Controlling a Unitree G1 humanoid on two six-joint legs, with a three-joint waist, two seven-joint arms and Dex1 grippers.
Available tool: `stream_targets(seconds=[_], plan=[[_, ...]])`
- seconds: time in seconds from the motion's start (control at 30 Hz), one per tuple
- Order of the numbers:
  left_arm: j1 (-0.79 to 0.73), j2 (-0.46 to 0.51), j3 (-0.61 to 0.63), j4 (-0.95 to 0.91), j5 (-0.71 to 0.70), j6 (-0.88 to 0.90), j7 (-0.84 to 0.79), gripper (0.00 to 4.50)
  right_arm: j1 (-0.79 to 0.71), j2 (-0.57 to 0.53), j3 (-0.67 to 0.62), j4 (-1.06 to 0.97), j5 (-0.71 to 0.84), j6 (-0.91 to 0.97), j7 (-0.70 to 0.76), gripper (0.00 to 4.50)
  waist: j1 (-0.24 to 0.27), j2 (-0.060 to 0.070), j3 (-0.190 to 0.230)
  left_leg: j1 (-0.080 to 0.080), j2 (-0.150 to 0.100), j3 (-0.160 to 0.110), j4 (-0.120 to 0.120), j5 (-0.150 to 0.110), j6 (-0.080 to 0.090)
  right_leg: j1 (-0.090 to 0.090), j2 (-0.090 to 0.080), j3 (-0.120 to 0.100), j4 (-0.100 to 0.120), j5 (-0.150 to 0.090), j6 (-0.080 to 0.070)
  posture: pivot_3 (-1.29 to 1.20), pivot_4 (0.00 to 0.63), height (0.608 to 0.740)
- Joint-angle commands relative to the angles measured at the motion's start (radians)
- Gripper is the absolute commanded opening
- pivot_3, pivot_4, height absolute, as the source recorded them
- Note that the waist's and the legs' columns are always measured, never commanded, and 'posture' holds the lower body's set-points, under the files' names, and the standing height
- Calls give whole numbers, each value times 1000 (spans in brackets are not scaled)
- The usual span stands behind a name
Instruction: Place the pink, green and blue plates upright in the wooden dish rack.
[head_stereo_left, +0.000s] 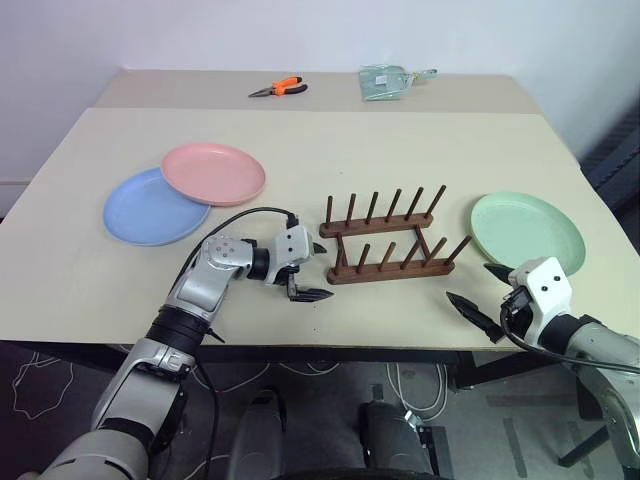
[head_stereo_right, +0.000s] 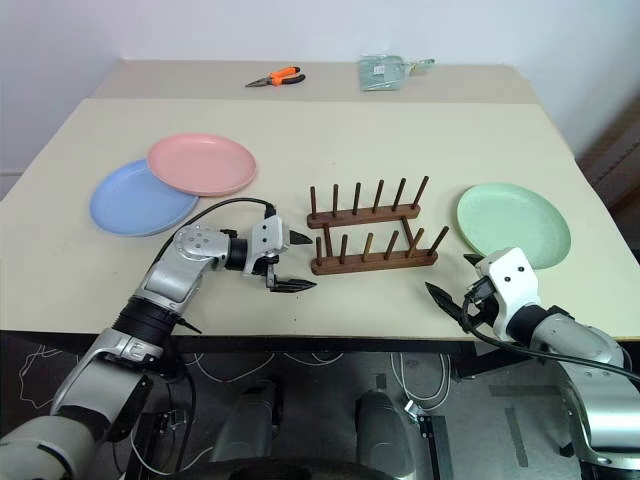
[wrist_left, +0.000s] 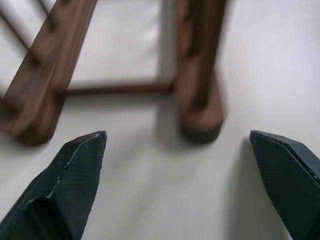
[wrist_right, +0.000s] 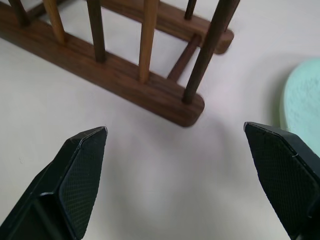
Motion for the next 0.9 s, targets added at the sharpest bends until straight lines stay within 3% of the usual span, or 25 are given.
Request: stream_targets(seconds=[0.03, 0.13, 0.33, 0.37, 0.53, 0.77, 0.9], plan=[[47, 66, 56, -67, -24, 86, 20, 4471, 6, -1, -5, -10, -13, -24, 0, 4245, -7, 0, 0, 0, 0, 0, 0, 0, 0, 0, 0, 0, 0, 0, 0, 0, 150, 740], [138, 139, 87, -202, -96, 185, -29, 3651, 3, -4, 22, 11, -46, -41, -3, 3211, -28, 1, 0, 1, 1, 0, -1, 0, 0, 0, 0, 0, 1, 0, 0, 0, 150, 740], [232, 128, 24, -434, -156, 346, -3, 613, -47, 19, 101, 45, -72, -42, -13, 44, -16, 1, -1, 2, 1, 0, 0, 0, 0, 2, 0, 0, 0, 0, 0, 0, 150, 740], [230, 94, -8, -443, -136, 359, 31, 164, -65, 22, 125, 65, -95, -39, -29, 0, -14, 1, -1, 2, 1, 0, 0, 0, 0, 2, 0, 0, 0, 0, 0, 0, 150, 740], [197, -49, -113, -379, -9, 336, 215, 164, -168, 39, 233, 158, -199, -3, -101, 0, -4, 0, -2, 1, 0, 0, 2, 0, 0, 3, 0, 0, -1, 0, -1, 0, 150, 740], [114, -168, -64, -152, 77, 288, 491, 164, -342, 116, 325, 319, -313, -46, -205, 0, -19, -5, -5, 11, 0, 0, 3, 0, 0, 7, 0, 0, -1, 1, -1, 0, 150, 740], [66, -197, -48, -49, 79, 242, 558, 164, -433, 150, 342, 413, -338, -69, -232, 0, -28, -6, -5, 17, 0, 0, 2, -1, 0, 12, -1, 0, -1, 1, -2, 0, 150, 740]])
